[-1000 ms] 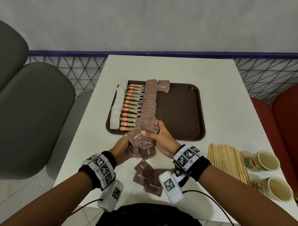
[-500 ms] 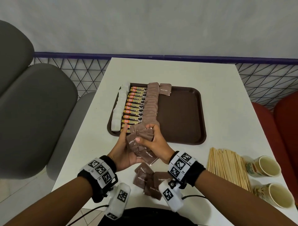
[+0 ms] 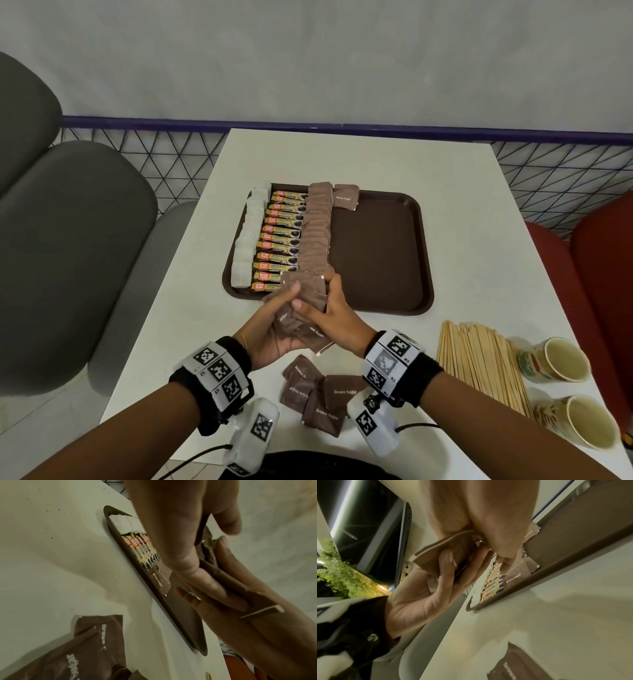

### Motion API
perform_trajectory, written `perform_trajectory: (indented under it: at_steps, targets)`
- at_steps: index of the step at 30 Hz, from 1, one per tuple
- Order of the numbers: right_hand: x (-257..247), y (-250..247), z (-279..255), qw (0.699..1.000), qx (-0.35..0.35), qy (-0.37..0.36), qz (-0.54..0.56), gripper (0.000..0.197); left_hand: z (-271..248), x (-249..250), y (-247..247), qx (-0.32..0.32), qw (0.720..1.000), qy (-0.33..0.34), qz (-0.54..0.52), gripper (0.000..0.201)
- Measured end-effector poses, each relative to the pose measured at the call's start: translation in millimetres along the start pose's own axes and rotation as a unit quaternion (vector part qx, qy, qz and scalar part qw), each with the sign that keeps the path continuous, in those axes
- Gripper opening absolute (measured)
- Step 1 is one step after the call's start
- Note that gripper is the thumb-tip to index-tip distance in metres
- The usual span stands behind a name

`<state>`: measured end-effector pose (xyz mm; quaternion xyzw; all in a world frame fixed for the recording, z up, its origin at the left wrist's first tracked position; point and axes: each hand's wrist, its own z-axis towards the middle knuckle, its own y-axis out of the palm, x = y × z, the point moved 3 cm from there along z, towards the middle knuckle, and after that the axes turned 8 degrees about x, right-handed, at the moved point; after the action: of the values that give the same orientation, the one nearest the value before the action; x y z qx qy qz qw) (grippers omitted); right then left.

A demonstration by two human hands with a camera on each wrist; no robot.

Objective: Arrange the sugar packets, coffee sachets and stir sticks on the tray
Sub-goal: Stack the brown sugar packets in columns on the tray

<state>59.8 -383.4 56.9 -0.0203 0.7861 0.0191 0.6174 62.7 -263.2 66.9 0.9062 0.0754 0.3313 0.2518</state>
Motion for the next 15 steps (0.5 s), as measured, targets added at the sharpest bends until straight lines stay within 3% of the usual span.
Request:
perform_trajectory:
  at_steps: [2,5,11,14,15]
  targets:
    - [1.0,-0.4,1.0,1.0,0.001,0.006,-0.026,0.052,0.8,0.7,-1.8,0.003,1.0,0.008,0.014,0.033]
    - [2.3,-6.1,2.1,0.999,0.0,0.045,0.023,0.06,1.9,3.5,-5.9,0.021,1.0,0.016,0.012,0.025]
    - [3.2,-16.6,1.1,0.995,-0.005,0.103,-0.001,0.051,3.9,12.1,-12.6,0.044,0.997,0.063,-0.019,0.042]
    - [6.2,-18.5,2.1,0.994,0.005,0.11,0.007,0.062,3.1,12.4,-12.4,0.038,0.997,0.066,-0.012,0.042]
    - [6.4,-19.2,3.2,0.994,0.008,0.105,0.01,0.058,2.6,12.7,-12.7,0.037,0.997,0.066,-0.012,0.042]
